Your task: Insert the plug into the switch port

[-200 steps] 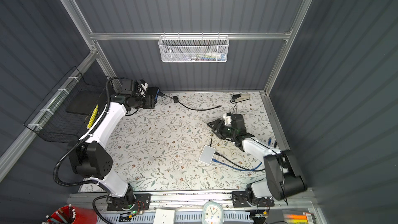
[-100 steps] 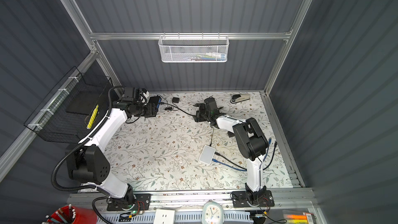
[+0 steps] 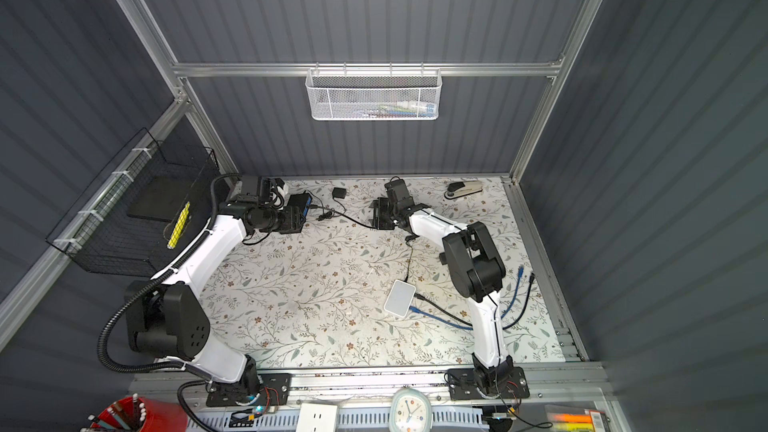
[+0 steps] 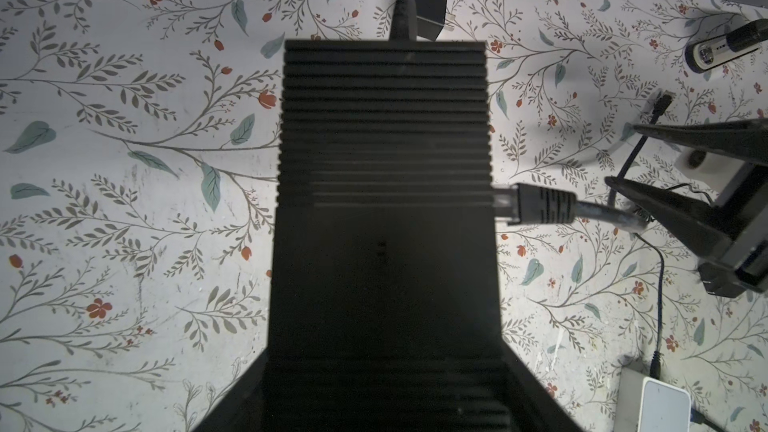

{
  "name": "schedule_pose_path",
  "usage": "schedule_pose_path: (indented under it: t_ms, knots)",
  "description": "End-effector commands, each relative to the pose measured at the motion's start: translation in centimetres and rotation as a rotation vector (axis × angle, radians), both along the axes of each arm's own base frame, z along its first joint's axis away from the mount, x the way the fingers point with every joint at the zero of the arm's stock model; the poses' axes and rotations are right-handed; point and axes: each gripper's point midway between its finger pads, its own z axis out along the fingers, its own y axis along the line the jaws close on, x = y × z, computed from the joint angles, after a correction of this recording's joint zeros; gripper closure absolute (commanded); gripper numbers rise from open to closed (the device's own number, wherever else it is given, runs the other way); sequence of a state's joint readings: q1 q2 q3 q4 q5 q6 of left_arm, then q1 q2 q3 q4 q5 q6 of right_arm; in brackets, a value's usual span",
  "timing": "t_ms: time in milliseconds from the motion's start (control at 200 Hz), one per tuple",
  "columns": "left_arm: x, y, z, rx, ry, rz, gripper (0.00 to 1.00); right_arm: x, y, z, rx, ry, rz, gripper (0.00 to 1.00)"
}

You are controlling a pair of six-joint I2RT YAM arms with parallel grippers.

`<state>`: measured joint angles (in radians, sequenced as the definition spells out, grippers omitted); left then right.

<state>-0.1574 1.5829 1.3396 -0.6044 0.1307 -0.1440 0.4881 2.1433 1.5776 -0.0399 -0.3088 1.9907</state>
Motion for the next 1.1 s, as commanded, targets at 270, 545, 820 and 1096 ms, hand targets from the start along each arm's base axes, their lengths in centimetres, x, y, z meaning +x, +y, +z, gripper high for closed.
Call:
schedule_pose_path:
  t_ms: [270,545,820,1096]
  knots:
    - [-0.4,0.2,0.6,-0.005,-0.031,0.015,0.71,-4.6,-3.6,1.3,-0.125,-0.006,0.05,0.41]
    - [-0.8,0.2,0.4,-0.01,-0.024,0.014,0.71,-4.6,0.2,-1.6,-0.038,0.083,0.101,0.42]
    - [-1.5,0.3,-0.3,-0.009,-0.006,0.017,0.71,-2.8,1.6,-3.3,-0.057,0.104,0.088,0.59]
    - [-1.7,0.9,-2.7,-0.008,0.014,0.069,0.71,2.0,-0.6,-2.4,-0.171,-0.031,0.104,1.0]
